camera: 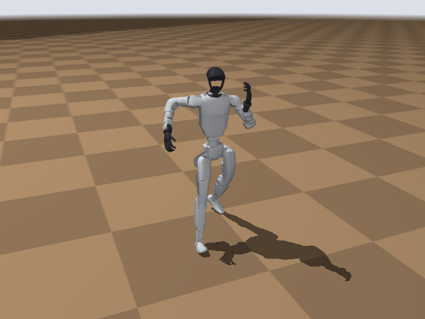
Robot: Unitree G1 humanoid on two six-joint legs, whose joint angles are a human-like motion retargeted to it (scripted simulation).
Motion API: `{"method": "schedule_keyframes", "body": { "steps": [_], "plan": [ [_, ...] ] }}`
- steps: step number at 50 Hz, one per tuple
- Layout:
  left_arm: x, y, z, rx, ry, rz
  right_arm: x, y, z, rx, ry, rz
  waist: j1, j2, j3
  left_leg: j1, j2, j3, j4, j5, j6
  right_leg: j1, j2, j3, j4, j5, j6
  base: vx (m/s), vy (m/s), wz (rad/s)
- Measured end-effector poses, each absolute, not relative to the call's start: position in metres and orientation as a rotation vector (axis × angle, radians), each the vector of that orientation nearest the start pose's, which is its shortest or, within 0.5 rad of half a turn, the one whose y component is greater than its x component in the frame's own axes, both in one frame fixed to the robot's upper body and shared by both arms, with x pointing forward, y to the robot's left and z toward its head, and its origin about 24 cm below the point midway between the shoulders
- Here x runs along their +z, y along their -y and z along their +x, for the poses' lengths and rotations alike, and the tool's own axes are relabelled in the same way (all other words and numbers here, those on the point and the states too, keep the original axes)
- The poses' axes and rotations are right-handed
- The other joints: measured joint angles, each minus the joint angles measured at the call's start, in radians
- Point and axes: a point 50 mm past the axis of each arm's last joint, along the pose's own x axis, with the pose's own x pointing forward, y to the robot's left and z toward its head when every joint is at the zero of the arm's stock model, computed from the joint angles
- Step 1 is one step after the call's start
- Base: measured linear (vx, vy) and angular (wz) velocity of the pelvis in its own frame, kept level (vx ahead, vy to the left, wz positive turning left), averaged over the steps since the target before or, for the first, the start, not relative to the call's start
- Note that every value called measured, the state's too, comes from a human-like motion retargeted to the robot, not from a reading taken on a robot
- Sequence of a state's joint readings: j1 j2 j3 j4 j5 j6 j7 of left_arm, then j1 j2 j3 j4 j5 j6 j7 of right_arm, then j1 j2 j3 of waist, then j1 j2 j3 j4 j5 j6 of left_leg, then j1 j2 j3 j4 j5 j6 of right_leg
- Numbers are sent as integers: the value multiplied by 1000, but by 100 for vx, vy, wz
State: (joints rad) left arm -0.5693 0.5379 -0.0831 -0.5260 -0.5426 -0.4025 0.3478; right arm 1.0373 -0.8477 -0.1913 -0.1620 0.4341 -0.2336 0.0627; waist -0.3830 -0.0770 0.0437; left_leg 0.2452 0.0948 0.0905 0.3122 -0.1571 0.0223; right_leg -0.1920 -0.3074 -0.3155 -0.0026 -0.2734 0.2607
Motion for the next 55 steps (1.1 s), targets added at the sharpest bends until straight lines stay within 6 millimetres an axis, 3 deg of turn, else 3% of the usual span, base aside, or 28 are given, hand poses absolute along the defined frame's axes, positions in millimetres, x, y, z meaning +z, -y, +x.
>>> {"method": "schedule_keyframes", "body": {
  "steps": [2,4,5,7,8,10,12,14,17,20,23,25,27,30,32,33,35,38,40,42,43,44,47,50,51,52,53,55],
  "plan": [
    [299,-168,207,-243,1235,-244,43,313,67,12,-488,-403,78,-26,66,-57,2,2,337,-146,34,23,-32,18,22,26,-10,96,-46,-87],
    [273,-179,214,-190,1106,-163,41,304,92,-4,-387,-352,138,-10,117,-145,13,-30,641,-252,67,42,-44,-2,92,87,-54,88,-34,-62],
    [255,-186,218,-140,1018,-115,40,300,108,-13,-332,-331,166,10,148,-194,30,-44,785,-303,89,41,-36,-6,152,88,-83,84,-27,-61],
    [192,-209,231,52,705,-151,39,291,158,-10,-209,-396,221,59,213,-276,70,-67,981,-393,115,-47,-12,30,461,-57,-99,81,-24,-69],
    [151,-220,233,152,517,-205,47,281,188,-5,-118,-432,242,83,233,-337,80,-83,1055,-423,128,-50,13,28,516,-122,-142,77,-21,-58],
    [80,-237,215,302,209,-257,80,245,243,26,124,-413,294,95,239,-448,69,-90,1114,-463,145,-52,43,33,587,-191,-182,77,-18,-44],
    [57,-248,187,304,80,-137,127,197,267,100,376,-214,381,61,201,-546,23,-57,1033,-470,167,-15,49,29,537,-183,-200,79,-11,-15],
    [59,-251,167,219,25,-48,172,161,264,190,586,-25,491,10,150,-608,-26,3,837,-442,179,49,43,10,427,-116,-196,81,-2,30],
    [65,-250,145,89,-62,-55,221,132,233,341,837,115,628,-40,73,-589,-83,127,360,-341,138,165,58,-12,271,62,-163,86,9,83],
    [68,-253,123,-2,-142,-43,242,121,200,514,963,153,670,7,20,-487,-66,359,-61,-165,33,296,163,42,222,218,-155,91,12,157],
    [68,-257,113,10,-161,-24,241,115,188,623,957,137,607,93,-13,-395,-54,731,-282,7,-56,327,303,131,374,221,-168,83,5,227],
    [70,-257,117,45,-130,-32,237,113,187,663,925,83,552,140,-12,-374,-41,890,-286,-51,-27,283,320,80,604,140,-191,70,1,228],
    [69,-249,138,81,-67,-110,231,115,194,658,881,9,524,160,8,-390,-30,832,-223,-238,40,184,225,2,918,4,-224,56,0,192],
    [67,-225,196,97,32,-211,203,127,223,524,724,-108,497,118,67,-473,-20,647,74,-514,130,41,47,58,1305,-177,-236,50,-6,208],
    [94,-201,242,51,166,-206,163,145,245,347,554,-213,481,103,129,-527,-1,575,302,-603,157,-29,36,178,1442,-239,-211,46,-9,272],
    [120,-187,260,-6,275,-207,146,154,251,288,483,-237,474,104,155,-525,-19,526,328,-623,137,-70,55,237,1478,-248,-186,41,-6,293],
    [180,-159,274,-146,538,-210,130,168,248,236,425,-239,437,127,195,-508,-49,420,345,-628,100,-128,101,318,1491,-250,-157,42,-2,314],
    [254,-136,249,-289,922,-253,133,183,225,274,412,-190,318,198,199,-432,-91,235,223,-543,39,-176,121,290,1337,-220,-175,47,2,342],
    [284,-133,224,-351,1102,-345,129,195,207,256,358,-101,238,252,180,-372,-103,96,112,-447,9,-175,140,235,1135,-196,-189,51,-1,373],
    [300,-139,207,-393,1197,-452,118,210,186,174,279,67,185,303,147,-324,-105,-48,17,-332,-15,-145,185,224,849,-145,-177,54,-8,386],
    [302,-140,201,-497,1177,-628,109,216,176,123,234,156,170,315,124,-301,-111,-116,-24,-275,-24,-126,200,238,695,-103,-158,56,-14,381],
    [302,-143,197,-523,1180,-689,101,219,168,75,200,227,156,315,102,-279,-123,-179,-55,-226,-31,-105,202,266,547,-62,-137,56,-19,377],
    [293,-152,195,-482,1171,-683,83,224,156,-16,137,329,125,266,68,-226,-163,-292,-79,-145,-43,-50,158,373,224,6,-88,53,-27,365],
    [273,-158,202,-433,1075,-562,80,223,167,55,125,217,115,177,104,-273,-166,-187,180,-230,-3,4,54,358,128,-23,-72,39,-34,343],
    [264,-161,206,-382,1039,-415,85,222,172,107,141,134,125,160,124,-348,-150,-155,376,-290,28,19,20,305,143,-32,-70,25,-36,314],
    [252,-164,212,-339,973,-336,90,220,176,153,152,67,143,149,145,-422,-140,-140,570,-345,59,31,-7,254,172,-45,-70,19,-36,279],
    [233,-169,217,-305,866,-393,93,218,180,188,155,33,176,149,169,-495,-139,-155,760,-393,87,38,-22,210,227,-71,-74,16,-34,232],
    [176,-192,230,-132,593,-240,92,214,187,260,128,11,269,177,220,-634,-157,-209,1109,-481,116,8,-21,149,426,-190,-86,16,-31,157]
  ]
}}
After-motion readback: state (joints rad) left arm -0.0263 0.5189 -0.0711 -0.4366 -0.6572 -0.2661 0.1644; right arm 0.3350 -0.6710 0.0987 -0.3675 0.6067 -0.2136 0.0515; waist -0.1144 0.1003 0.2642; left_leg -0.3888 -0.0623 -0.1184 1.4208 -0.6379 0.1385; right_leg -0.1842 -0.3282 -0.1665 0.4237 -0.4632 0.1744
